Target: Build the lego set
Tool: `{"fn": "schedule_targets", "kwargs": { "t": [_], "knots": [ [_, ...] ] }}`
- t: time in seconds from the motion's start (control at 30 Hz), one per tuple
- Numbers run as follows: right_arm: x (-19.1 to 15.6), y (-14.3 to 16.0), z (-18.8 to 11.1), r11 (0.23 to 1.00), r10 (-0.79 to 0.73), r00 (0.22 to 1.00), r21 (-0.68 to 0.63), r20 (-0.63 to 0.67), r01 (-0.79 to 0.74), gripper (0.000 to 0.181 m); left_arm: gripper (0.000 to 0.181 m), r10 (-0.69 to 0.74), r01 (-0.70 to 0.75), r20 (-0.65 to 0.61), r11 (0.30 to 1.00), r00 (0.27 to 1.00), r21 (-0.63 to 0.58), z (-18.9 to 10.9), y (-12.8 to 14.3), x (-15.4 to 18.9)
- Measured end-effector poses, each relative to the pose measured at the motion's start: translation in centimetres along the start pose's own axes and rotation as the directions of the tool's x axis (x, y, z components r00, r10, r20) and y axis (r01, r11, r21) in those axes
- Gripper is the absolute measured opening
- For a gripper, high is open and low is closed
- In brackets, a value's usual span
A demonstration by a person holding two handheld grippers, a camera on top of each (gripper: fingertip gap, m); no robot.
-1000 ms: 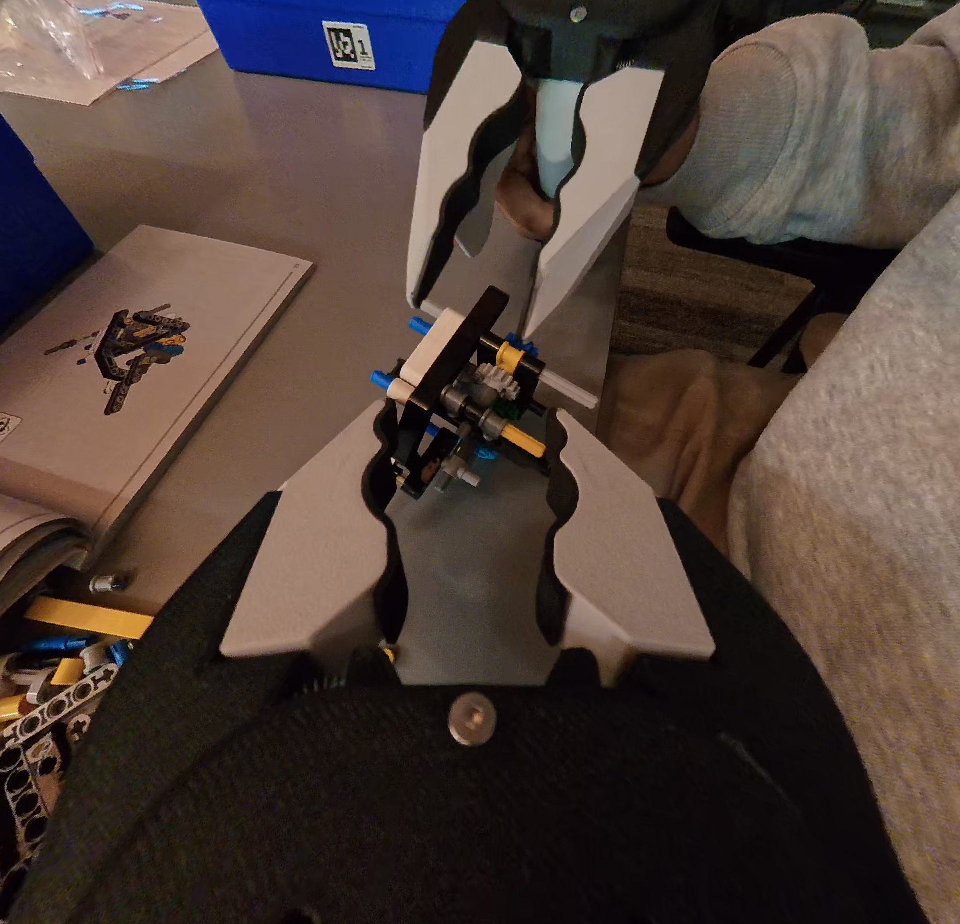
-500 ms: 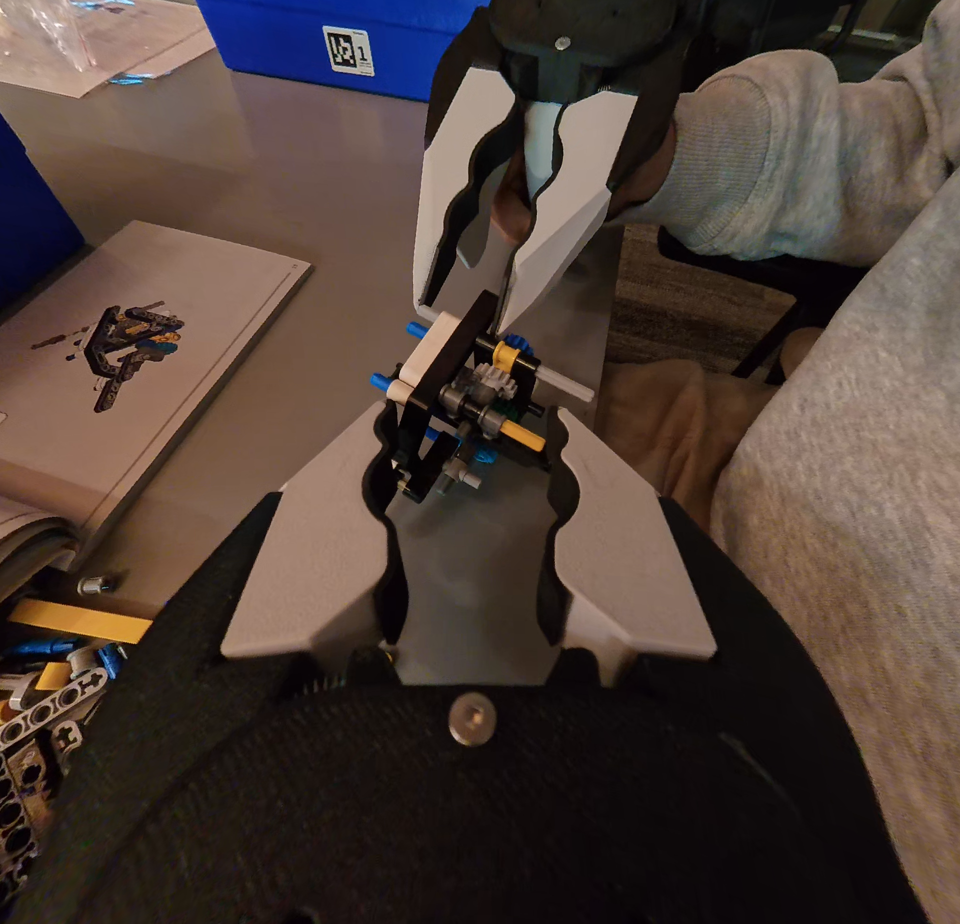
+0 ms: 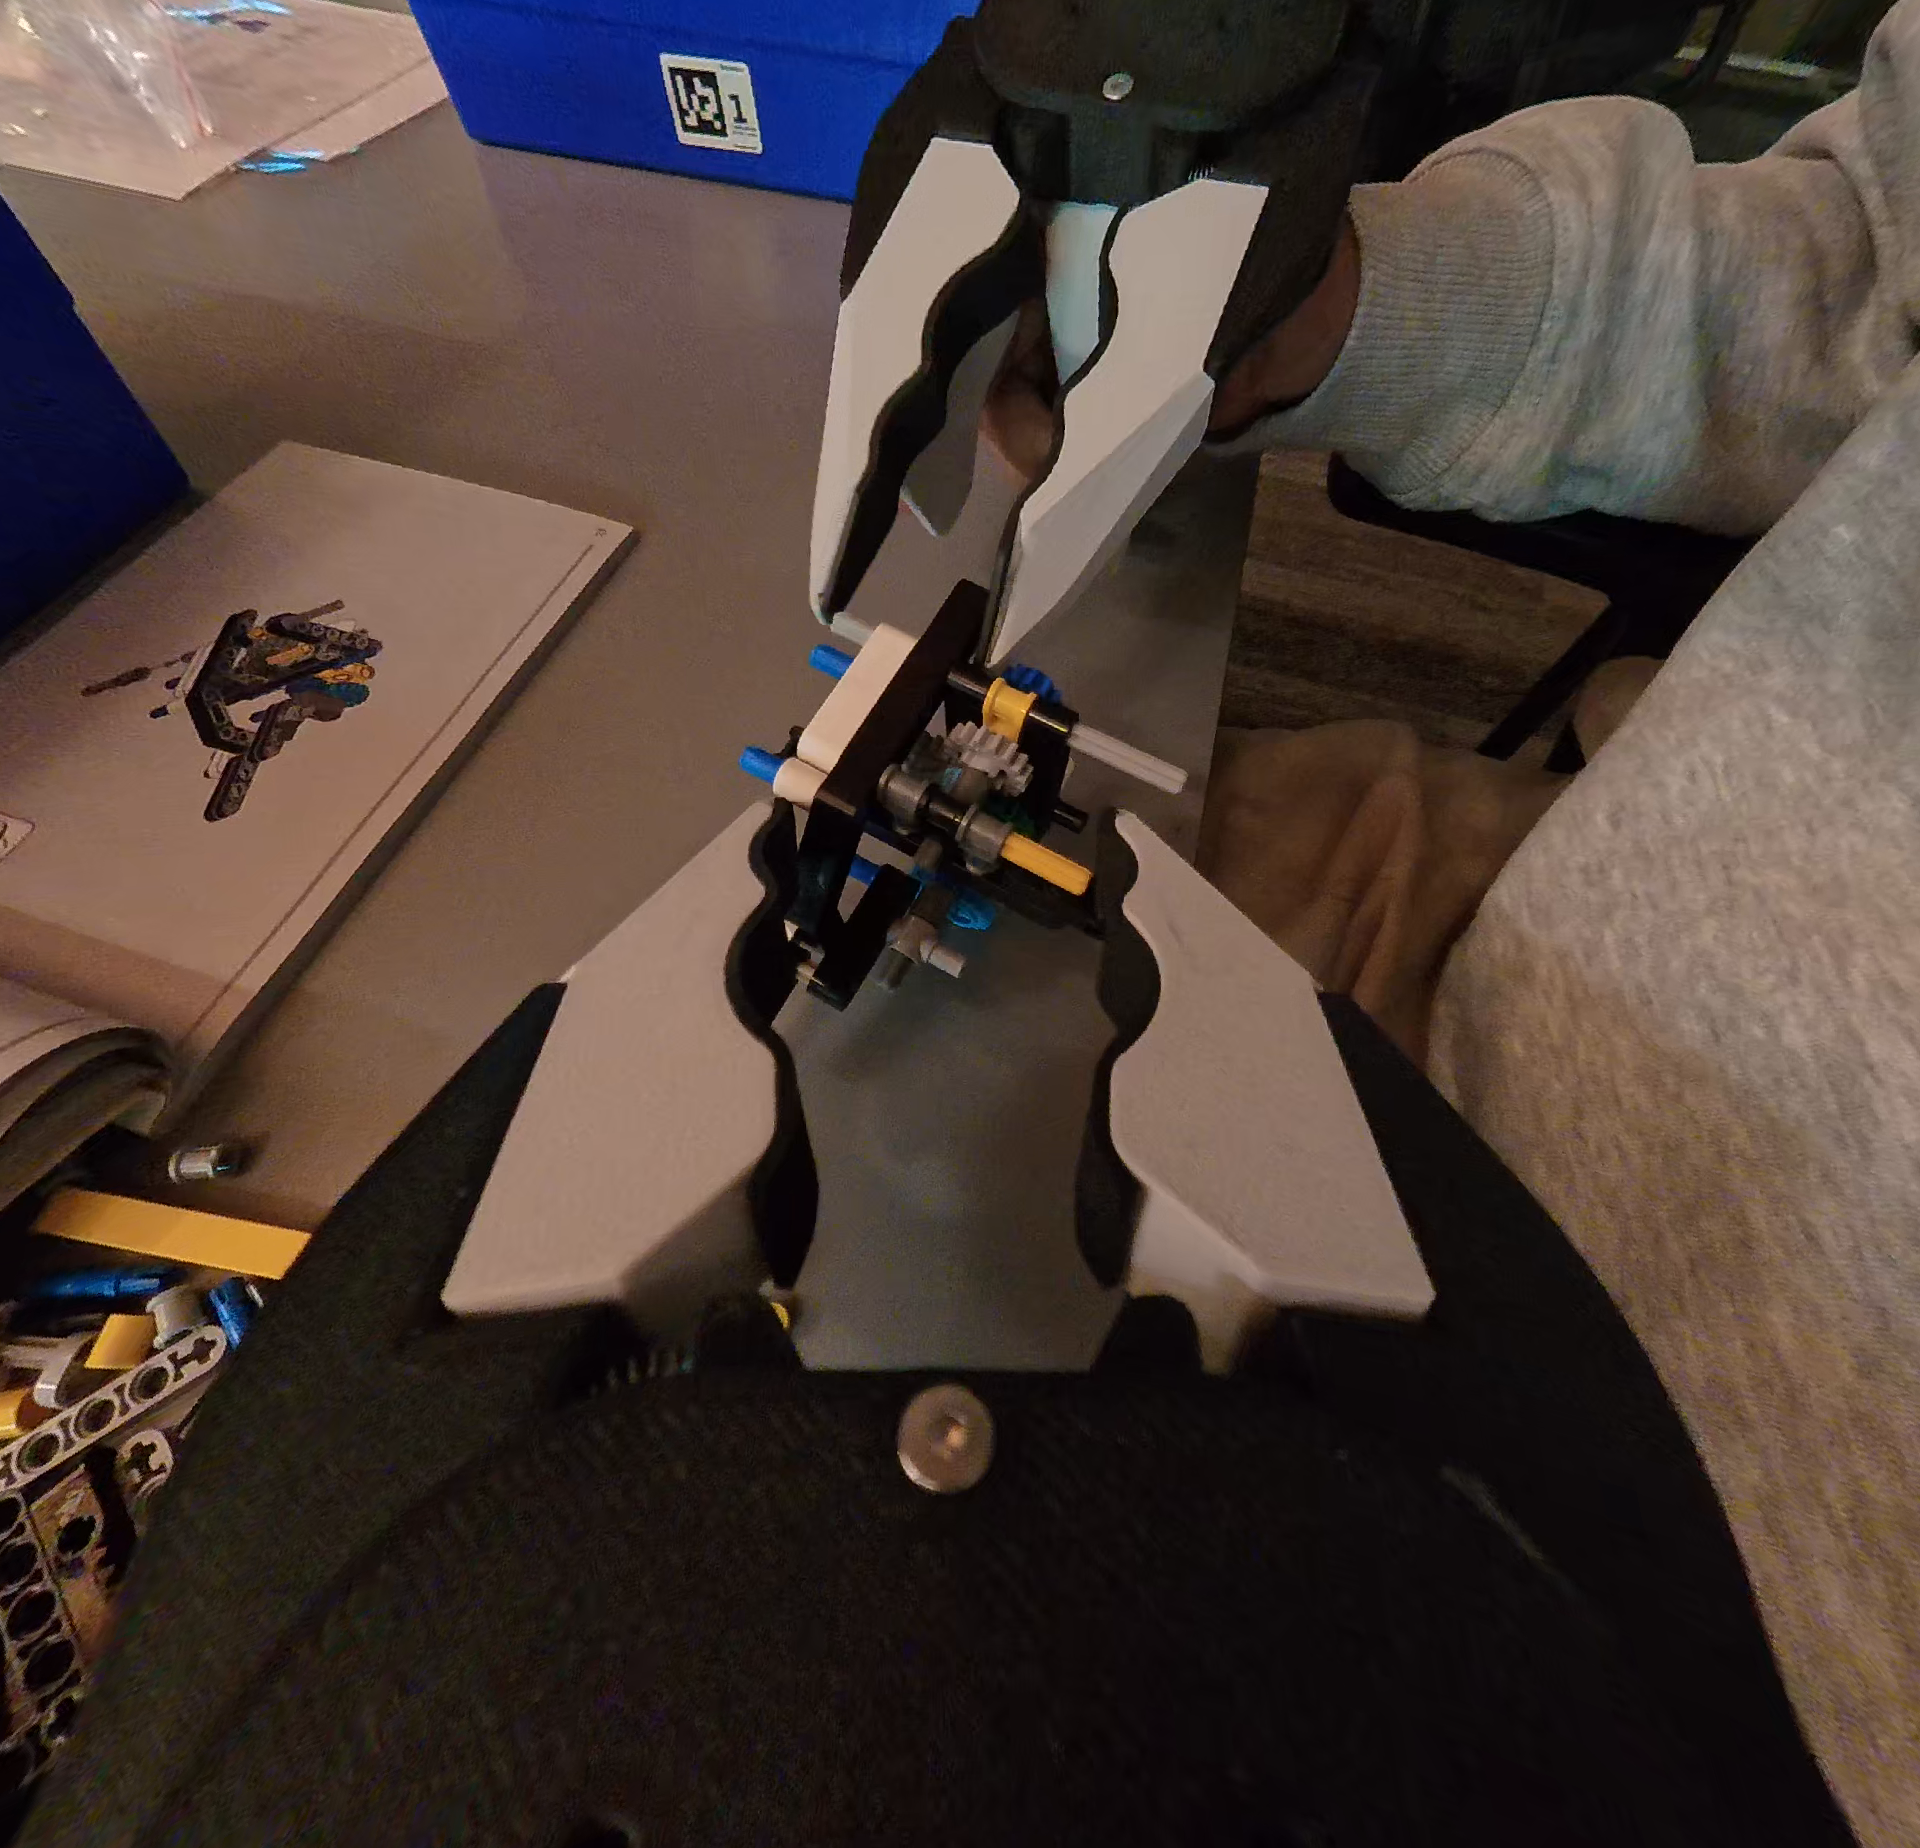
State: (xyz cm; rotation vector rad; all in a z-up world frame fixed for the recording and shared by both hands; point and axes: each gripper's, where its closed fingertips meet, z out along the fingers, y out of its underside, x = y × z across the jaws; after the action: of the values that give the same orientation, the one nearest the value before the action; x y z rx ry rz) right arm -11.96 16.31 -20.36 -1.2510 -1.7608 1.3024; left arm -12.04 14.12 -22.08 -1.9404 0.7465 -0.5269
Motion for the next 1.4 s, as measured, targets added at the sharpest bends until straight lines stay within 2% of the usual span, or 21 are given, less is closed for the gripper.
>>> {"fn": "schedule_targets", "kwargs": {
  "t": [0.43,1.03,1.4],
  "knots": [
    [-0.8,-0.4,0.0,0.999,-0.037,0.999,0.019,0.015,0.037,0.038,0.055,0.009,-0.009,0.009,1.0,1.0,0.0,0.0,-0.1,0.2],
    [-0.6,-1.0,-0.2,0.998,-0.004,1.0,0.061,0.022,0.003,0.031,0.054,0.017,-0.017,0.011,1.0,1.0,-0.001,0.0,-0.2,0.3],
    [-1.0,-0.5,0.1,1.0,-0.005,0.999,0.024,0.042,0.004,0.036,0.054,0.026,-0.026,0.013,1.0,1.0,0.001,0.1,-0.2,0.4]
  ]
}}
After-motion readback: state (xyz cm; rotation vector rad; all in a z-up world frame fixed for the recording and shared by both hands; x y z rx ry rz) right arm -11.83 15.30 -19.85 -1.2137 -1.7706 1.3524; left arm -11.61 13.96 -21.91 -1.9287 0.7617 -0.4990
